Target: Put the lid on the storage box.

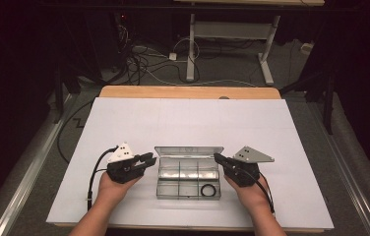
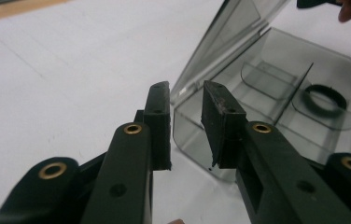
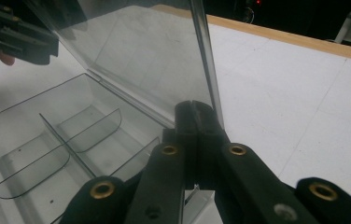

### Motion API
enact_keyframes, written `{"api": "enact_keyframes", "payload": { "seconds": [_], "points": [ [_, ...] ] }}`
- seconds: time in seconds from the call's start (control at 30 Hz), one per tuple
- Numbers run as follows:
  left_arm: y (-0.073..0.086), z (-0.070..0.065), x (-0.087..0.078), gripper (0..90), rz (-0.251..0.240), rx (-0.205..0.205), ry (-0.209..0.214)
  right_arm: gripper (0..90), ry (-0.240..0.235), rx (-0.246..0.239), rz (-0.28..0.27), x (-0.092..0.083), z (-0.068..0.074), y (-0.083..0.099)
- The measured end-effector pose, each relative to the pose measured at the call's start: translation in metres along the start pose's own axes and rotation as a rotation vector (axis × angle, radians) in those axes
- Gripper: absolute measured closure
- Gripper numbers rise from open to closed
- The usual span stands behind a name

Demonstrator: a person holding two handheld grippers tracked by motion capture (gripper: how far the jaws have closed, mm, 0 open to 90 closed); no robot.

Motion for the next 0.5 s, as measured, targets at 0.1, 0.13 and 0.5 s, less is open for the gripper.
{"api": "enact_keyframes", "payload": {
  "seconds": [0.1, 0.13, 0.5],
  "points": [
    [0.003, -0.005, -0.003, 76.4, 0.01, -0.035, 0.034, 90.0, -0.002, -0.002, 0.001, -0.002, 0.002, 0.0],
    [0.004, -0.008, -0.004, 81.5, 0.007, -0.038, 0.061, 90.0, -0.002, -0.002, -0.001, -0.002, 0.002, 0.0],
    [-0.001, -0.04, -0.002, 88.1, -0.032, -0.025, 0.114, 90.0, -0.009, -0.008, 0.005, -0.007, 0.008, 0.004]
  ]
}}
Point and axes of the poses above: each handheld gripper's, and its own axes: x roughly forward along the jaws, y roughly out of its underside, z roughly to its left, the point moved 5 cm from there along x, roughly forward along the jaws, and after that the axes turned 12 degrees about -z, right-handed, at the moved point
